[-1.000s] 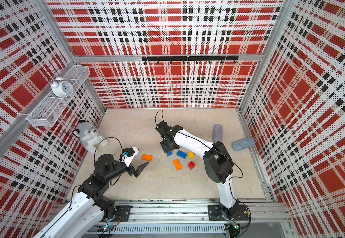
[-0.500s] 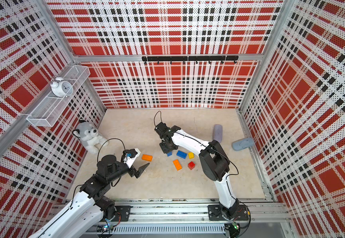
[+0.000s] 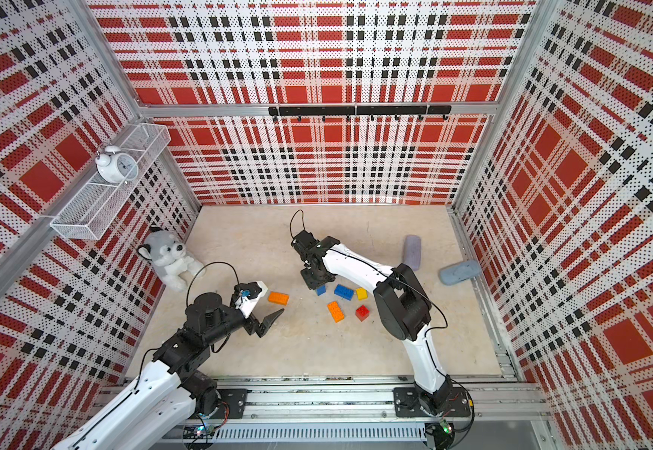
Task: Assemble a fork with lego
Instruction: Assemble the lego brick with the lego brick.
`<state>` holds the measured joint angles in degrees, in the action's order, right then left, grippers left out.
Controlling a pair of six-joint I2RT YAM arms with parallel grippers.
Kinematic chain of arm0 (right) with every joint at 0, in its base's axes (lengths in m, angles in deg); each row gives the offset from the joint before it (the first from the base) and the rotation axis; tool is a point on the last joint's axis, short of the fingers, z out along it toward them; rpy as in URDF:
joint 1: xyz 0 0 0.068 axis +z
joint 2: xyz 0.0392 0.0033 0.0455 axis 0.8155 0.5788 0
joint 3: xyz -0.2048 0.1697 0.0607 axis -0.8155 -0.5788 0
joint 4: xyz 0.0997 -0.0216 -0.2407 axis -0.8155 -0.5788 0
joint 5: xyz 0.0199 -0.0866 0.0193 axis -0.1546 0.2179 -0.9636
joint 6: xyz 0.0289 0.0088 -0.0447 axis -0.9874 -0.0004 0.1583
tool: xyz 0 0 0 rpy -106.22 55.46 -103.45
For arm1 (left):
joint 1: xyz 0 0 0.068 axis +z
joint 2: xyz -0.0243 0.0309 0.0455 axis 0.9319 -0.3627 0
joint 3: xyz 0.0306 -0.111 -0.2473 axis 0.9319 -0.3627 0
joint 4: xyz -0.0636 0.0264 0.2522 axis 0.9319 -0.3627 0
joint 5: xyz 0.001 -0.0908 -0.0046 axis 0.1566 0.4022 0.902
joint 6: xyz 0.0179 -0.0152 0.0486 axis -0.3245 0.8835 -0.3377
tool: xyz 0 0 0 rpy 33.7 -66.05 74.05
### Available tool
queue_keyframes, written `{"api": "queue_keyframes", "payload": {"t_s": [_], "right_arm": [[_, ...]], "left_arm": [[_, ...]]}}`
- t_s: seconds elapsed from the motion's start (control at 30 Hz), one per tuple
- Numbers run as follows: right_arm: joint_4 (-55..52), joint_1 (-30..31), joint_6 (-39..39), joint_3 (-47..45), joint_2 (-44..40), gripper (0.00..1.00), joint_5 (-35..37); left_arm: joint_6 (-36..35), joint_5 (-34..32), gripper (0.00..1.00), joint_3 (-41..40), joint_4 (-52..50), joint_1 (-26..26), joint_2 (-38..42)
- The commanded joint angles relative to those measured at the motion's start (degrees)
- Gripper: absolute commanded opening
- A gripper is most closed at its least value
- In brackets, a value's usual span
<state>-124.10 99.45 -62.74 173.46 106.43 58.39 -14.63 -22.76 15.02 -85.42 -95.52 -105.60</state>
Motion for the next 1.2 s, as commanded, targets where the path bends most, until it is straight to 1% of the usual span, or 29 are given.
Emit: {"api": "queue_keyframes", "payload": {"t_s": [0.0, 0.37, 0.57, 0.87, 1.0, 1.17], "right_arm": [[-2.27, -0.65, -1.50, -0.63, 2.16, 0.29, -1.60], [-3.73, -1.22, -2.36, -3.56, 5.29, 0.28, -4.02], [-6.35, -1.22, -1.90, -4.34, 9.24, 0.26, -3.07], [-8.00, -1.22, -1.88, -4.83, 12.64, 0.25, -3.63], [-8.74, -1.22, -2.21, -2.50, 10.64, 0.24, -1.86], [-9.39, -2.55, -3.48, 4.63, 5.13, 0.25, -0.96]], "left_arm": [[-0.66, -0.30, 0.98, -0.90, 1.67, -0.44, -0.15], [-0.58, -0.21, 0.98, -1.01, 2.18, -0.57, -0.49], [-0.41, 0.01, 0.98, -1.11, 2.65, -0.68, -0.77], [-0.19, -0.06, 0.98, -1.80, 3.52, -0.65, 0.11], [-0.11, -0.45, 0.98, -2.09, 3.85, -0.76, 0.72], [0.16, -1.08, 0.98, -2.14, 4.01, -0.77, 1.18]]}}
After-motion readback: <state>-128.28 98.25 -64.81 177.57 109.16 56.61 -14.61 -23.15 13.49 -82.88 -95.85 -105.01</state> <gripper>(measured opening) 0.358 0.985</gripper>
